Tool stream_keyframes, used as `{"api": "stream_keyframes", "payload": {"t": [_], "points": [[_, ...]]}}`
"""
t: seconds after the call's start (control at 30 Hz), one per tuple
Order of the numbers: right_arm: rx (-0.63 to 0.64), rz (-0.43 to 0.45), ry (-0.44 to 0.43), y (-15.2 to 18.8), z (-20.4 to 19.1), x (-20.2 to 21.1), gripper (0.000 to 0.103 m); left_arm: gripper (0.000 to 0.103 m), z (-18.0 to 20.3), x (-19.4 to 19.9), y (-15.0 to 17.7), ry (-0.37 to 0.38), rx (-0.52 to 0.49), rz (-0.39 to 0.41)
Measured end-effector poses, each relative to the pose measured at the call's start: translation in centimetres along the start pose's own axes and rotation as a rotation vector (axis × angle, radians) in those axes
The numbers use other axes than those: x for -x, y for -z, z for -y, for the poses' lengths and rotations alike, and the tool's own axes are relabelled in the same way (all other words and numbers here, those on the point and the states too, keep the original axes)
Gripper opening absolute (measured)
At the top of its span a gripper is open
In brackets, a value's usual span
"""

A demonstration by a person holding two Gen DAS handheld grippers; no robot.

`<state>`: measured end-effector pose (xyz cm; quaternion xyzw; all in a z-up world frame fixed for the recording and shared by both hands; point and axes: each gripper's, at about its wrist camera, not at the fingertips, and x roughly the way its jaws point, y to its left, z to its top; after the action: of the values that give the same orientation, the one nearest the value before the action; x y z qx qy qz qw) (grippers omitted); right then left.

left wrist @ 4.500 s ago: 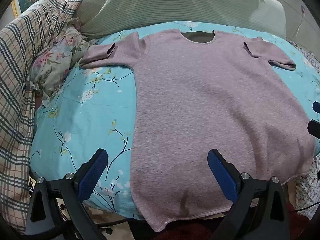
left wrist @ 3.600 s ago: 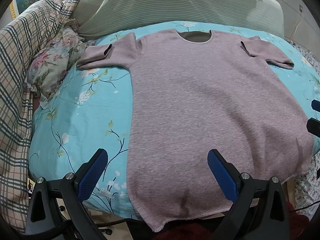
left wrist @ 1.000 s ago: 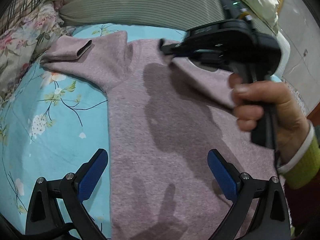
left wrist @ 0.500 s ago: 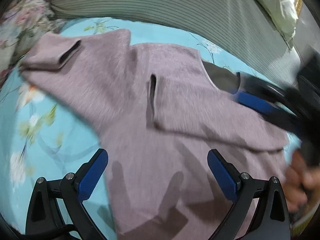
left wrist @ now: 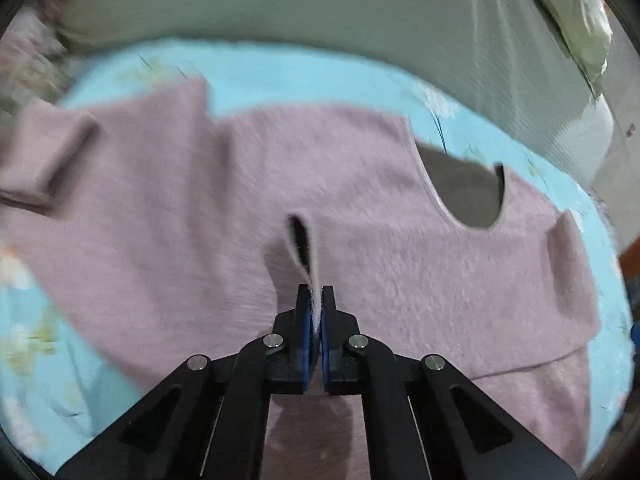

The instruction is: Fold small clothes

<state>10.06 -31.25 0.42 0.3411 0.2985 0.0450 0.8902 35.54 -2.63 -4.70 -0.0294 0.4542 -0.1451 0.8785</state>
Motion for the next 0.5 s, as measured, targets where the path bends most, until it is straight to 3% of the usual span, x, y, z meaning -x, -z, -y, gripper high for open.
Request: {"api": "stream_keyframes", "payload": {"t": [0.07,0.13,0.2,0.3,0.5], "points": [[0.003,0.025,0.084,-0.6,1.6,1.0,0.044,0.002,-1.4,1.9,0.4,-0.029,0.033,0.069],[-0.012,0.024,0.162,-1.3,3.5,1.1,0.044,0.002,-3.0,2.2,0.7,-0.094,0.064,0.082],[-0.024,0.012,0.214,-2.1,5.4,0.4,0.046,0.002,-4.5,1.9,1.0,-0.064,0.113,0.063],[-0.025,-0.049,0.272,-3.4,7.3,-2.4,0.059,0.002,-5.4,2.6,1.3,-0.034,0.142,0.084],[-0.029,-0.152,0.333,-4.7,10.3,-8.1,0.060,0.002,-5.6,2.6,1.7,-0.046,0.139,0.072]]}}
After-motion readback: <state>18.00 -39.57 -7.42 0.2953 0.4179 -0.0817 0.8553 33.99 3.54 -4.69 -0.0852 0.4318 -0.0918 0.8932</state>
